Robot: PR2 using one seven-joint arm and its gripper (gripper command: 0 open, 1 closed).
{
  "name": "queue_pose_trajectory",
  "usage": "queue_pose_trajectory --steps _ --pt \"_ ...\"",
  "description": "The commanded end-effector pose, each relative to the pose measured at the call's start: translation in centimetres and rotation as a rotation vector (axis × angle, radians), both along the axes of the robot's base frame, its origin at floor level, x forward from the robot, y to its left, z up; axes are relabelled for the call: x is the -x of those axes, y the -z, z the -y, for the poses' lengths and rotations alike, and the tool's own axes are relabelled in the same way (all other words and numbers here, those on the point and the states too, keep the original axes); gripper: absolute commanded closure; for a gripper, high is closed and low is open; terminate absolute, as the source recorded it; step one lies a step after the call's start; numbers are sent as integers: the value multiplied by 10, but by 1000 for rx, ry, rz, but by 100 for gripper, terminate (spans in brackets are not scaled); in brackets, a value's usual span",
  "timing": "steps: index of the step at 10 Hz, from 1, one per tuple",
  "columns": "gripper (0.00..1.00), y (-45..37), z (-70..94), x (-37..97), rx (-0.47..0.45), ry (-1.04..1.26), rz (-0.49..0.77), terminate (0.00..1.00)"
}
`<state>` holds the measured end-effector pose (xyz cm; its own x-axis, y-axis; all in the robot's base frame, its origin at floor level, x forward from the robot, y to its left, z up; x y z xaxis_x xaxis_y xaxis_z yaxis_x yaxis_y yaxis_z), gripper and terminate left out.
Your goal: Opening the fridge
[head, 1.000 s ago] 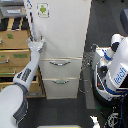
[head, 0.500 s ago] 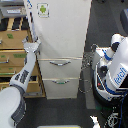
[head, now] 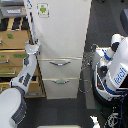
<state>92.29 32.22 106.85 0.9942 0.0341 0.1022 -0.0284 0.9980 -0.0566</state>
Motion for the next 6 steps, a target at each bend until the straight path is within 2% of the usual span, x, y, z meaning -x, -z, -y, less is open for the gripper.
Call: queue_pose_trajectory --steps 1,6 --pt "100 30 10 2 0 45 2 0" --pt "100 36 46 -13 10 83 -9 0"
